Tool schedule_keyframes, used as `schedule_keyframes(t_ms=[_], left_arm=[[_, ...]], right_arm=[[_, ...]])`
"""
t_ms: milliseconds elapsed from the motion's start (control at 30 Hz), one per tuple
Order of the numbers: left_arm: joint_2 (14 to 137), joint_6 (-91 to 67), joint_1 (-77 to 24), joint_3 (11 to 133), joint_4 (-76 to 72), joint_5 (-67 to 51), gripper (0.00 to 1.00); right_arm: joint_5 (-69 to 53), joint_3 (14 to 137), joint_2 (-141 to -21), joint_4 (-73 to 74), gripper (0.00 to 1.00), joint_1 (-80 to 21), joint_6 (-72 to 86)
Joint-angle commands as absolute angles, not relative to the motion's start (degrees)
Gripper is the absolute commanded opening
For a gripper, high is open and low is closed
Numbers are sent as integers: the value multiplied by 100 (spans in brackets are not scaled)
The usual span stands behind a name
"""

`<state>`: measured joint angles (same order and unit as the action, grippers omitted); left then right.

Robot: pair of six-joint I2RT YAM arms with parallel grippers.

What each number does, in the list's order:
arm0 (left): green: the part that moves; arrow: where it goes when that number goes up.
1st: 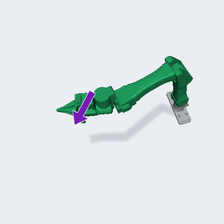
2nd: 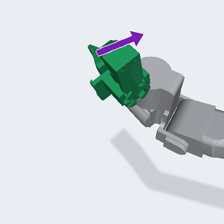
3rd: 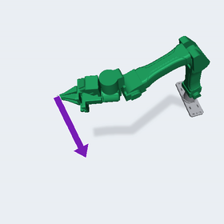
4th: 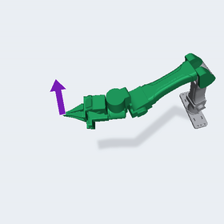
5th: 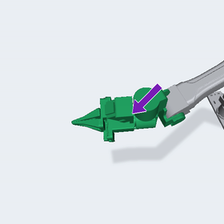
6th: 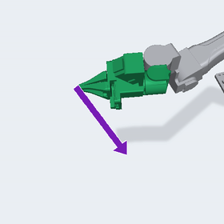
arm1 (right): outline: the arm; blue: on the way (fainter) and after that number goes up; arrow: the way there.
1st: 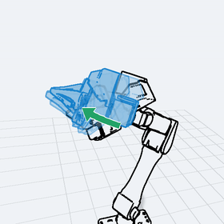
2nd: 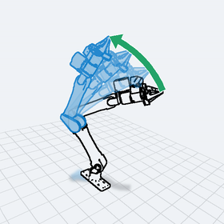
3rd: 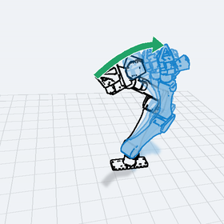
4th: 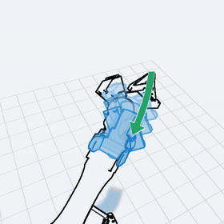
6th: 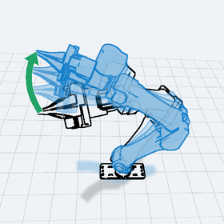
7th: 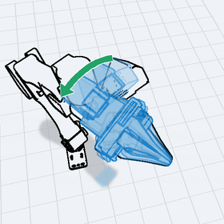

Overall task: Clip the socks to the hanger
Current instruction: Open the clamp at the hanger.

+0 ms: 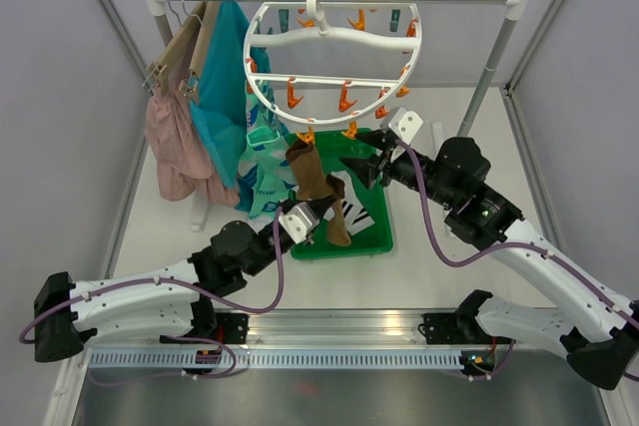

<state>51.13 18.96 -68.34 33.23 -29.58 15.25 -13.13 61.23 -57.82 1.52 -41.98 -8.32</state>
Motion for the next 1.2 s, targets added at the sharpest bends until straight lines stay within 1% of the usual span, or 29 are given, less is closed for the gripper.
schedule_keyframes(t_ms=[0, 367, 600, 1167], left_arm=[[4983, 2109, -6864, 3349, -2988, 1652, 2], [4922, 2197, -6864, 3331, -2909, 1731, 2], [4913, 2241, -6864, 3340, -2900, 1740, 2], [4913, 2268, -6864, 3340, -2900, 1749, 2]], right_arm=[[-1310, 6451, -5880, -281, 62, -4175, -984], [-1204, 6408, -6065, -799, 59, -4184, -958], [-1081, 6451, -6135, -932, 59, -4175, -1037], [-1134, 6513, -5924, -273, 59, -4175, -1327]])
